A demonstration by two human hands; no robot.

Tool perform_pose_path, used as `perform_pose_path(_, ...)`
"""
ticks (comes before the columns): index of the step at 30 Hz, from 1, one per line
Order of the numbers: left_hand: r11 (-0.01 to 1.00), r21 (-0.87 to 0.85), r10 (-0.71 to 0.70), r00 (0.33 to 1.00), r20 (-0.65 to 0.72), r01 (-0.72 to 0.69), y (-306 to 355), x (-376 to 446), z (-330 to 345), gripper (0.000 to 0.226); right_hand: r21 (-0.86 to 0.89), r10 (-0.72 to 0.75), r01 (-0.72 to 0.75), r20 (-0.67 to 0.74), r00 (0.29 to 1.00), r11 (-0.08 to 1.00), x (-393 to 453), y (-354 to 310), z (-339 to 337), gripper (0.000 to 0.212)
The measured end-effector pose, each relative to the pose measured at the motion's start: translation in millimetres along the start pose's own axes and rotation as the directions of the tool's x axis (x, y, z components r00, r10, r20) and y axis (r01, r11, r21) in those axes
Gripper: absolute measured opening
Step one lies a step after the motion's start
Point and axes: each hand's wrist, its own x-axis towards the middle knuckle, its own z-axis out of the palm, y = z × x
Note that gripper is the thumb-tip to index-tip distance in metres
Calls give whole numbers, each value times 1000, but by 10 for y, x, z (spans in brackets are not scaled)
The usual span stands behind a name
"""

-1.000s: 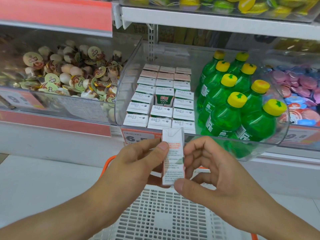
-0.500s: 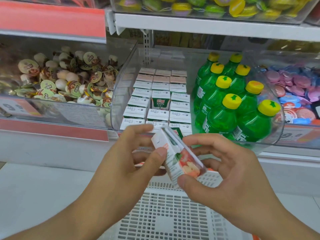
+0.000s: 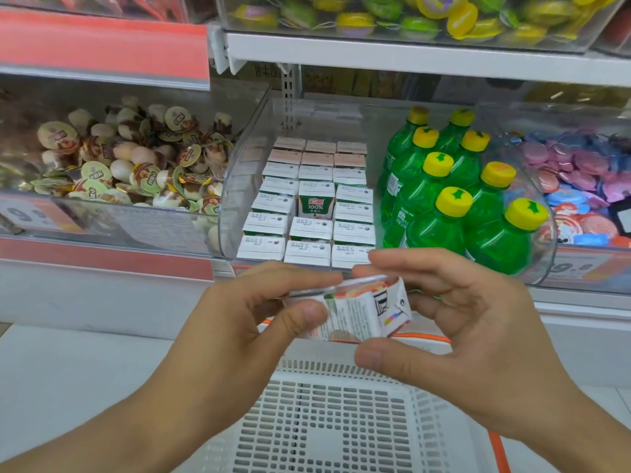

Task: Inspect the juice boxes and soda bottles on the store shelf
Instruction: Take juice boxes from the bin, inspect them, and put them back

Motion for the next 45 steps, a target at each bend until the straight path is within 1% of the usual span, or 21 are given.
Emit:
perform_pose_path(2,998,65,11,999,49,-15,9,-2,2,29,-10,-6,5,-36,999,1000,-7,-20,17,55)
perform_pose_path(4,988,144,47,994,103,-62,55,-19,8,35,-5,14,-15,-78,997,1000,-7,-37,34,56)
perform_pose_path(6,969,205,109,984,143,-137,102,-41,10,49,40,78,-74,-106,991,996,5,-25,27,58)
perform_pose_path(7,953,248,138,978,156,-174,113,-45,15,53,64,119,-113,-105,987,992,9,-7,22,60)
perform_pose_path(9,921,325,174,974,145,-213,99,-40,32,50,74,189,-182,-97,977,980,-1,35,29,64)
perform_pose_path(12,919,349,155,983,103,-181,86,-36,56,45,55,254,-250,-71,965,967,-35,50,89,68)
perform_pose_path(13,913,360,164,981,102,-191,81,-38,63,42,60,258,-254,-71,964,965,-40,48,103,66)
perform_pose_path(14,906,372,180,979,100,-205,76,-39,67,40,64,255,-250,-80,964,966,-33,55,108,60)
perform_pose_path(16,916,344,194,978,72,-206,51,-36,55,40,101,243,-233,-98,965,967,-7,55,96,38)
perform_pose_path(17,934,301,181,982,57,-190,39,-37,45,40,126,240,-226,-103,965,966,6,48,86,32)
perform_pose_path(19,962,222,155,987,45,-161,23,-37,23,39,129,224,-211,-95,970,969,12,25,69,26)
perform_pose_path(22,969,195,144,989,45,-150,27,-41,11,41,104,216,-208,-72,974,973,-9,0,72,19)
perform_pose_path(24,971,190,140,989,51,-147,29,-38,11,42,102,207,-201,-59,976,974,-22,37,58,18)
perform_pose_path(27,977,170,119,992,46,-125,24,-30,12,42,98,188,-183,-36,982,978,-27,58,50,25)
perform_pose_path(33,988,68,137,990,43,-140,-11,-25,43,45,21,192,-192,1,981,981,-35,70,43,36)
perform_pose_path(35,986,66,151,988,40,-153,-13,-23,46,45,-13,180,-180,1,984,984,-43,65,49,34)
perform_pose_path(37,976,113,179,982,54,-184,-18,-25,47,44,-53,172,-173,-16,985,984,-57,58,62,28)
perform_pose_path(40,952,203,219,973,75,-230,-7,-29,64,46,-117,202,-205,-36,979,972,-74,55,68,34)
perform_pose_path(45,962,149,216,973,86,-227,-22,-21,64,40,-132,243,-239,15,970,962,-71,43,37,43)
